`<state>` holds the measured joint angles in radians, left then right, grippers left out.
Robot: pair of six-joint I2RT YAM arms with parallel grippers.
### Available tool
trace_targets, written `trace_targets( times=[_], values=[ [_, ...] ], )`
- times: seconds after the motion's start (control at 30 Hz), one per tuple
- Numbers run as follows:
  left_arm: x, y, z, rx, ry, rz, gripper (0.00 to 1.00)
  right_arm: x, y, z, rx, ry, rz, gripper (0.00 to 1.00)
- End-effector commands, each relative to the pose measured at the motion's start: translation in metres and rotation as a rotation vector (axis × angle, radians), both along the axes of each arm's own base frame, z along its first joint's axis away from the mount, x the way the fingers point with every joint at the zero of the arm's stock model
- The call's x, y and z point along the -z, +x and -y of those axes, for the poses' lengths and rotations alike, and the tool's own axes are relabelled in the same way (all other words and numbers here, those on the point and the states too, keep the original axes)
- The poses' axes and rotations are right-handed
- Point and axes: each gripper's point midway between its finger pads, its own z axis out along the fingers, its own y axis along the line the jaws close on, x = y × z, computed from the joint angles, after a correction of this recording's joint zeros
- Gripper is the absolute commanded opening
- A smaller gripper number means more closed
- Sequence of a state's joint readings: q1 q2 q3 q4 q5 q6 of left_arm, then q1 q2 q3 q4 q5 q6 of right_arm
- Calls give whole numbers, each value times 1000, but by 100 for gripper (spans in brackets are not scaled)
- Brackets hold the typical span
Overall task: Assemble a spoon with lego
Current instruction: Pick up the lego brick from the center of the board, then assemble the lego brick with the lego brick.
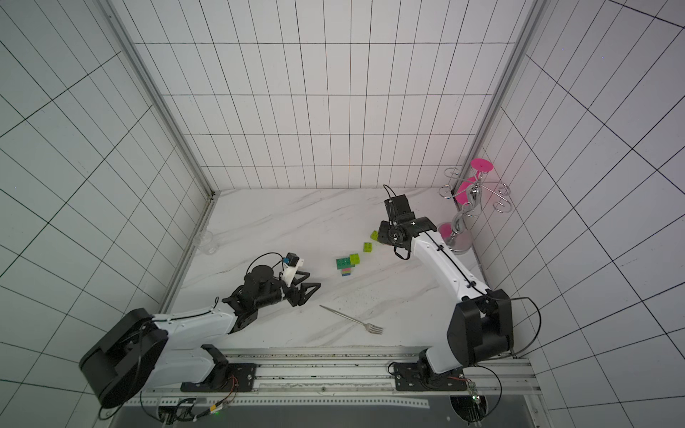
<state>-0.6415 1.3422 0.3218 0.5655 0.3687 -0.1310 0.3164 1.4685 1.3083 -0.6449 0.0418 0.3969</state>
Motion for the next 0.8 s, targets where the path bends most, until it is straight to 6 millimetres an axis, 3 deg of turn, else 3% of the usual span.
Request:
trace_targets(
  times=[0.0,0.17,0.37,0.53,0.77],
  values=[
    [-36,18,18,82,-54,328,74,-34,-2,-33,-298,-32,107,12],
    [-20,35,39,197,-45,373,74,-48,-4,-52,-397,-16,170,12],
    [-6,49,56,221,-144,487,71,-49,-4,-81,-534,29,187,12],
    [5,70,71,248,-213,392,63,-44,-3,-106,-642,34,178,11],
    [12,65,83,321,-231,378,48,-33,-7,-131,-832,-35,182,11]
  ],
)
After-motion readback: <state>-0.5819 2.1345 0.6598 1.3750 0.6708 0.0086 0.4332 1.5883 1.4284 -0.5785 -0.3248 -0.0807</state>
